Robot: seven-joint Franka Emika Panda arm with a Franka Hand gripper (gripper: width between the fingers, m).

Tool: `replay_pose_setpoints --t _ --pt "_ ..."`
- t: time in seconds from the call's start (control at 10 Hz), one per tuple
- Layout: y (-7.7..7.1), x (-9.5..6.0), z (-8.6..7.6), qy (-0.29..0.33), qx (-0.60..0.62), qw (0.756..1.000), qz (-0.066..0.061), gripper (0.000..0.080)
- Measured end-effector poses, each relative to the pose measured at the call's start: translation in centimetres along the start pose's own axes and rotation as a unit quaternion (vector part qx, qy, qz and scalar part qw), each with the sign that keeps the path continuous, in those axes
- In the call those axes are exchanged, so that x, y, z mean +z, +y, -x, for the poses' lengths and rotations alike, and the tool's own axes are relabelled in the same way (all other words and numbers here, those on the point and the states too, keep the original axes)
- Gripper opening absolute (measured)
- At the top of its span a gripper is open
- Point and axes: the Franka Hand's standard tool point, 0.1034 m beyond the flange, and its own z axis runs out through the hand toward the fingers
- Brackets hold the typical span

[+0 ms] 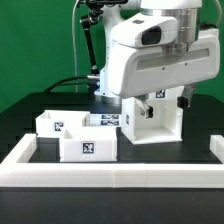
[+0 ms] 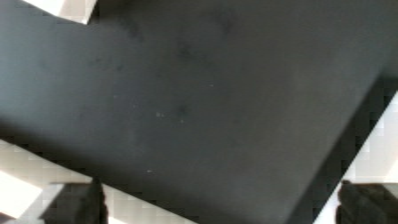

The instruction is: Assemble drawer

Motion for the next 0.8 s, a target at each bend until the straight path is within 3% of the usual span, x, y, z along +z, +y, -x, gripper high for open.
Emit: replay_pose_setpoints --t 0.2,0.8 --pt "-0.3 -0.1 0.0 0.004 0.063 0.998 -0.002 0.0649" --pt "-5.2 -3.3 6.3 0.017 0.111 0.994 0.014 0.0649"
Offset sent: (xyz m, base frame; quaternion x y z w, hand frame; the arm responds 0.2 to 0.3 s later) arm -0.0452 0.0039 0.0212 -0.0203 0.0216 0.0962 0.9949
